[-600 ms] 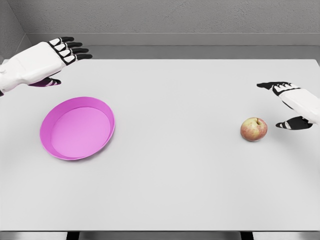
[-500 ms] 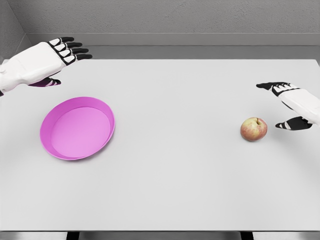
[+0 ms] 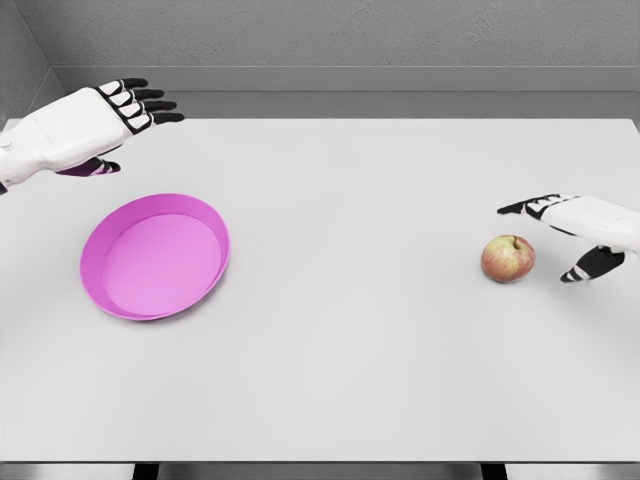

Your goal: Put the apple on the plate with both arms

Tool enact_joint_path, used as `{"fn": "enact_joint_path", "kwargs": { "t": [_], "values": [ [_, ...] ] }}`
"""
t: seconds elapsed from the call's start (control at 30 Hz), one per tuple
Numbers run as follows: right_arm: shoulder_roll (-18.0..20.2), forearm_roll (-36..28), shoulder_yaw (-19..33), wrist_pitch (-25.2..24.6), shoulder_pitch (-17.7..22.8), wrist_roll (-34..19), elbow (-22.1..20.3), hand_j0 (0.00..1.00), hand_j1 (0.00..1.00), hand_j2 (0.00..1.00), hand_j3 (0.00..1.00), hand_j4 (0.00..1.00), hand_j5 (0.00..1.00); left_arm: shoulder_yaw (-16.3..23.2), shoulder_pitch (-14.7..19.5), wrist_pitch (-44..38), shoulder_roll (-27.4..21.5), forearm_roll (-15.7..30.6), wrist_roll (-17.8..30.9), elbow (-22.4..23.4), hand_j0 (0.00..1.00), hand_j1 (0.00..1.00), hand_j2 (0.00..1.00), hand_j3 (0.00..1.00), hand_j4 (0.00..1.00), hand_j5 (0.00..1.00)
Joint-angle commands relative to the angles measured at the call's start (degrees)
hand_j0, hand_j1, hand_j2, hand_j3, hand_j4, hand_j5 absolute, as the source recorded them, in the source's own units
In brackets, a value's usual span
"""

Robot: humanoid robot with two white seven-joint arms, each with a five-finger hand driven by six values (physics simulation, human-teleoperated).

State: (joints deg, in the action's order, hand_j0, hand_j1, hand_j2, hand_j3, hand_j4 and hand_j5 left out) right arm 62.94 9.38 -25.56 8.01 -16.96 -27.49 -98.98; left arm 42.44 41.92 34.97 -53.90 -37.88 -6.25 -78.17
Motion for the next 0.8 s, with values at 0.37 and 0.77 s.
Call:
{"fn": "enact_joint_path", "kwargs": {
  "t": [0.37, 0.77],
  "values": [
    [-2.9, -0.1, -12.8, -4.5, -8.7, -5.6, 3.4, 1.00, 1.00, 1.00, 1.00, 1.00, 1.00, -0.1, 0.2, 0.0, 0.0, -1.1, 0.1, 0.4, 1.00, 1.00, 1.00, 1.00, 1.00, 1.00],
    [-4.8, -0.1, -13.4, -5.8, -13.7, -7.5, 4.2, 1.00, 1.00, 1.00, 1.00, 1.00, 1.00, -0.2, 0.2, 0.0, 0.1, -1.3, 0.1, 0.5, 1.00, 1.00, 1.00, 1.00, 1.00, 1.00]
  ]
}}
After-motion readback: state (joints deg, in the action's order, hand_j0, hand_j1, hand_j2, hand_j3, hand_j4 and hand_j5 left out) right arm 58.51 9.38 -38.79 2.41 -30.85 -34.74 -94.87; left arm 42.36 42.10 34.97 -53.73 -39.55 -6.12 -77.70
